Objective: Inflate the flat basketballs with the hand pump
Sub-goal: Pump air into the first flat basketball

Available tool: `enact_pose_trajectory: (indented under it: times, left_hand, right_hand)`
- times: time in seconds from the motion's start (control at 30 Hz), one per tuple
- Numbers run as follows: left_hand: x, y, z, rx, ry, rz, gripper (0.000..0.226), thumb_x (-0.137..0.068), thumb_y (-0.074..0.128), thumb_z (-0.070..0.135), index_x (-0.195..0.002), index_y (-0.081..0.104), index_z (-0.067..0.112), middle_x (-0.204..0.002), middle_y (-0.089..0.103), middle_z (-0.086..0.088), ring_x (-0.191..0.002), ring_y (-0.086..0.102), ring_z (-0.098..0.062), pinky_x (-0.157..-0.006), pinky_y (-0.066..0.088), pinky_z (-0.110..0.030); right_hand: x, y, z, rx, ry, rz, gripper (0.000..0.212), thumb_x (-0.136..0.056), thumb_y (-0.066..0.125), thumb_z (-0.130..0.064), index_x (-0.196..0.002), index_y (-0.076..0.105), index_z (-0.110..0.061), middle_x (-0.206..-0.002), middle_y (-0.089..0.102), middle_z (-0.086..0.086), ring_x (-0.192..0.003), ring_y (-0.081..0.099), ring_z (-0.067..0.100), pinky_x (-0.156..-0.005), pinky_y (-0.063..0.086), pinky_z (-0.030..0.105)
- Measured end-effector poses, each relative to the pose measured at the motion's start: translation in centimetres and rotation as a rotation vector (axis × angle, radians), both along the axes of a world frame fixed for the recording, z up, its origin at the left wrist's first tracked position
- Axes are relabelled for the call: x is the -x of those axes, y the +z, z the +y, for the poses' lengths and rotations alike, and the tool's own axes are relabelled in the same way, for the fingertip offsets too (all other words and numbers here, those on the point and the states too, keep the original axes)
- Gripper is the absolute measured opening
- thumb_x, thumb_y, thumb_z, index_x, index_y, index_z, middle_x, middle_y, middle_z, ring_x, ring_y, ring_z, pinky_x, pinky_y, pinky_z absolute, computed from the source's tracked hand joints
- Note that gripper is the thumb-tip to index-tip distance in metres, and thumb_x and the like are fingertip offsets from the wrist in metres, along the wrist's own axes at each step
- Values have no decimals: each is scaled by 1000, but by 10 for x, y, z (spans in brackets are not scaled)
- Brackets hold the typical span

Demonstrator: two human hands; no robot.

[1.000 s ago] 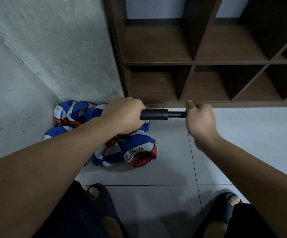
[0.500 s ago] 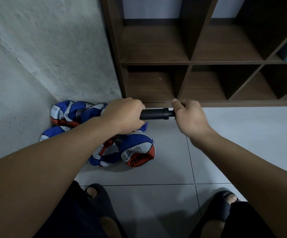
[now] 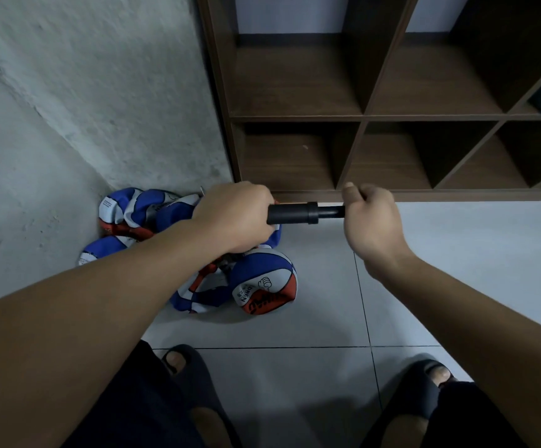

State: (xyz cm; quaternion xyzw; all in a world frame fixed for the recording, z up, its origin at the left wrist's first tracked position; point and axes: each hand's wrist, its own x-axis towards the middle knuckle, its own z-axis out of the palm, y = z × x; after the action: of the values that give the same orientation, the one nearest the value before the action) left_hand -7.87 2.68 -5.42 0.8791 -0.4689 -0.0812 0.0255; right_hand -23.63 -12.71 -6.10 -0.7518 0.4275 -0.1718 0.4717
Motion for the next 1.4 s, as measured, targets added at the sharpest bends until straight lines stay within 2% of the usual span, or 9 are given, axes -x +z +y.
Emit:
enact_pose_trajectory:
  times: [0.23,0.43,0.57,0.7,0.9,1.0,1.13,1.2,1.4]
  left_hand:
    - [11,-1,-2,24,-29,-20,13,-90,75,41,-87,67,31,-67,60,7,-59,59,-17,-59,52,-32]
    - [8,-7,-4,29,-41,35,24,-93,72,43,-76,61,31,-65,62,6,-56,61,-16,-55,49,-31]
    - [-15,-4,7,7,27,65,31,-96,67,46,-71,63,27,-62,64,4,-55,63,-16,-56,52,-32]
    - [-29,-4,16,-5,77,57,27,-94,69,45,-74,65,27,-62,64,4,-57,63,-16,-58,53,-32]
    - [-2,-4,4,66,37,26,36,-94,71,46,-66,52,32,-63,61,6,-58,61,-17,-58,54,-34]
    - [5,-3,1,73,24,5,36,-92,72,40,-65,48,36,-65,61,7,-60,61,-18,-60,53,-34]
    - [16,-5,0,65,35,19,37,-88,75,42,-65,46,38,-66,59,8,-61,61,-20,-62,58,-37]
    - [15,-5,-1,72,20,31,35,-88,75,42,-66,48,37,-66,60,7,-59,61,-18,-60,56,-35]
    - [9,-3,-1,75,-17,45,33,-93,72,46,-66,57,34,-64,64,7,-58,63,-16,-61,58,-38]
  right_hand:
    - [-6,-3,10,-15,93,22,46,-113,47,-43,-89,59,-6,-64,47,-2,-46,41,8,-40,32,20]
    - [-5,0,1,-48,141,36,42,-112,50,-43,-86,61,-11,-60,48,-2,-47,44,11,-46,37,27]
    - [-3,1,-35,-209,-63,13,33,-103,60,-32,-75,58,-14,-58,42,-1,-54,35,23,-50,30,32]
    - [1,7,-61,-224,-145,37,24,-99,54,-23,-81,47,-10,-67,29,5,-62,22,24,-50,22,36]
    - [-4,6,-21,-13,-44,7,44,-112,49,-36,-76,54,-11,-61,45,-1,-56,42,22,-55,32,32]
    - [-5,6,-1,-9,36,-4,42,-113,47,-40,-92,65,-8,-69,57,2,-63,53,22,-56,40,33]
    - [-5,4,9,-37,104,31,40,-113,46,-42,-92,64,-12,-65,51,-2,-51,47,12,-39,33,20]
    - [-6,3,8,-51,117,26,40,-112,47,-44,-91,64,-14,-60,47,-4,-41,41,6,-41,34,24]
    - [-8,2,0,-145,121,-7,40,-109,55,-43,-87,63,-10,-57,45,-3,-47,40,14,-50,36,32]
